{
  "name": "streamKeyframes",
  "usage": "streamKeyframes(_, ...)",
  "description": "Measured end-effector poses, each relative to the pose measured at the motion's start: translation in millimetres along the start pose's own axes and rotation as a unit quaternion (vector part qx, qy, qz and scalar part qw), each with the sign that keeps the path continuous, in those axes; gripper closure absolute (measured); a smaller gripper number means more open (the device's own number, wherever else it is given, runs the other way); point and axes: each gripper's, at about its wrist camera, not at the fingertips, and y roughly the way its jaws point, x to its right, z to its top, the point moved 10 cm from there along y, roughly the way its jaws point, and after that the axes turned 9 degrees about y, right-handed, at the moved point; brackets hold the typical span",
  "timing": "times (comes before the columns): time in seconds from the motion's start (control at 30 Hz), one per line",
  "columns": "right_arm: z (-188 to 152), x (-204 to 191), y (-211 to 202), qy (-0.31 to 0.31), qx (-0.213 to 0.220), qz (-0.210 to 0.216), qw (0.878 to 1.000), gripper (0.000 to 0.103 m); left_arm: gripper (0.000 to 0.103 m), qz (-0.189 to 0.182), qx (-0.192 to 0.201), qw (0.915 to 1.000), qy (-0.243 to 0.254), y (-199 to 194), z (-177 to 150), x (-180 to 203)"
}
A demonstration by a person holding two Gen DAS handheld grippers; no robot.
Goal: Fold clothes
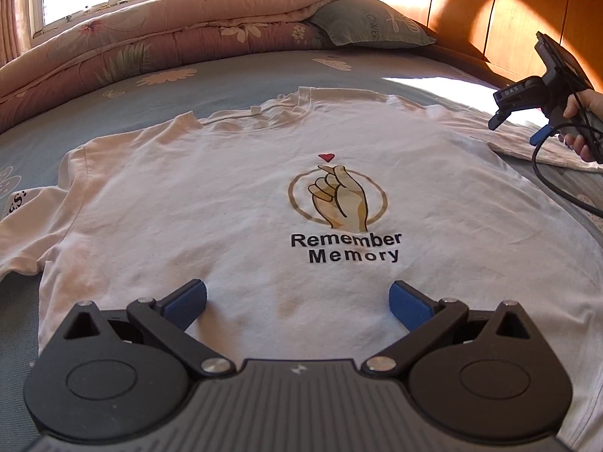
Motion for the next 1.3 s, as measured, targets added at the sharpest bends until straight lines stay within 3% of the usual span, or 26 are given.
streamKeyframes(0.2, 25.7, -7.5, 24.1, -0.04, 0.048, -0.028, 0.998, 0.0, 0.001, 0.001, 0.004, 1.0, 0.004, 2.1, 0.5, -0.8)
streamKeyframes(0.33, 38.9, -9.6, 25.6, -0.023, 0.043, -0.035, 0.998, 0.0, 0.001, 0.0, 0.006, 1.0, 0.005, 1.6, 0.1, -1.0)
streamKeyframes(0.4, 36.2, -16.5, 11.4, -0.016, 0.046, -0.036, 0.998, 0.0, 0.001, 0.0, 0.005, 1.0, 0.005, 1.3, 0.0, -1.0)
streamKeyframes(0.5, 13.2, -49.9, -7.6, -0.051, 0.035, 0.001, 0.998, 0.0, 0.001, 0.001, 0.005, 1.0, 0.005, 1.3, -0.3, -0.7)
streamKeyframes(0.6, -5.4, -81.4, 2.3, -0.085, 0.005, 0.011, 0.996, 0.0, 0.001, 0.002, 0.005, 1.0, 0.004, 1.1, -0.3, -0.9)
streamKeyframes(0.67, -7.8, -88.9, 20.4, -0.09, -0.003, -0.014, 0.996, 0.0, 0.001, 0.005, 0.005, 1.0, 0.003, 1.3, -0.2, -1.9)
streamKeyframes(0.77, 6.2, -87.0, 32.4, -0.057, 0.019, -0.006, 0.998, 0.0, 0.001, 0.006, 0.005, 1.0, 0.003, 1.9, -0.2, -2.2)
streamKeyframes(0.97, 30.6, -86.9, 35.4, -0.071, 0.044, 0.008, 0.996, 0.0, 0.001, 0.006, 0.004, 1.0, -0.001, -0.6, -0.3, -3.5)
streamKeyframes(1.1, 18.5, -71.0, 1.8, -0.091, 0.061, 0.026, 0.994, 0.0, 0.001, 0.008, 0.002, 1.0, -0.002, -1.4, 0.1, -3.4)
streamKeyframes(1.2, 4.5, -45.9, -13.7, -0.08, 0.045, 0.029, 0.995, 0.0, 0.001, 0.009, 0.001, 1.0, -0.002, -0.5, 0.0, -3.2)
streamKeyframes(1.3, -7.7, -52.8, -28.8, -0.081, 0.028, 0.061, 0.994, 0.0, 0.001, 0.01, 0.0, 1.0, -0.003, 0.4, 0.0, -3.0)
